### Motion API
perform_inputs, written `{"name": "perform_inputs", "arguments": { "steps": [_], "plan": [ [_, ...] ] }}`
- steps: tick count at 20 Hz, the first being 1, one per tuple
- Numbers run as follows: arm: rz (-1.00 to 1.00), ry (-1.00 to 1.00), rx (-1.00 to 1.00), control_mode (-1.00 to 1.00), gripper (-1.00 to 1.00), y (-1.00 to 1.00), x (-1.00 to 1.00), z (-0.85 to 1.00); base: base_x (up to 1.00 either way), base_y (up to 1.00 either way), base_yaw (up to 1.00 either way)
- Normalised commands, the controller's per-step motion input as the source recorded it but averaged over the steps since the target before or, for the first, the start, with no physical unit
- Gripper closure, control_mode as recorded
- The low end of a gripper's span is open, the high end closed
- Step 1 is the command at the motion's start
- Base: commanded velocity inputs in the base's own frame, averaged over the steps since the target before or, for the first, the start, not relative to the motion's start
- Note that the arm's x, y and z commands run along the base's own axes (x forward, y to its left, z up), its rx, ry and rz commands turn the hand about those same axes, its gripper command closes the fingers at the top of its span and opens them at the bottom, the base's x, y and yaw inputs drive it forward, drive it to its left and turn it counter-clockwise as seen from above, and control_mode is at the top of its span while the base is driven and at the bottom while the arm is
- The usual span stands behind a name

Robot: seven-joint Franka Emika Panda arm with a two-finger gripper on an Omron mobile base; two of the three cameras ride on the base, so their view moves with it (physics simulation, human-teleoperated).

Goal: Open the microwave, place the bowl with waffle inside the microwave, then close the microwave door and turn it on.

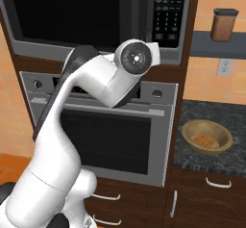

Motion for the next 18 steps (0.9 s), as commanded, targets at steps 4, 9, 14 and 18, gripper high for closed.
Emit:
{"name": "perform_inputs", "arguments": {
  "steps": [4, 9, 14, 18],
  "plan": [
    [0.02, 0.0, -0.24, -1.0, 1.0, 1.0, -1.0, 0.0, 0.0, 0.0, 0.0],
    [0.0, 0.0, -0.28, -1.0, 1.0, 1.0, -1.0, 0.0, 0.0, 0.0, 0.0],
    [0.0, 0.0, -0.35, -1.0, 1.0, 1.0, -1.0, 0.0, 0.0, 0.0, 0.0],
    [0.0, 0.0, -0.4, -1.0, 1.0, 1.0, -0.96, -0.03, 0.0, 0.0, 0.0]
  ]
}}
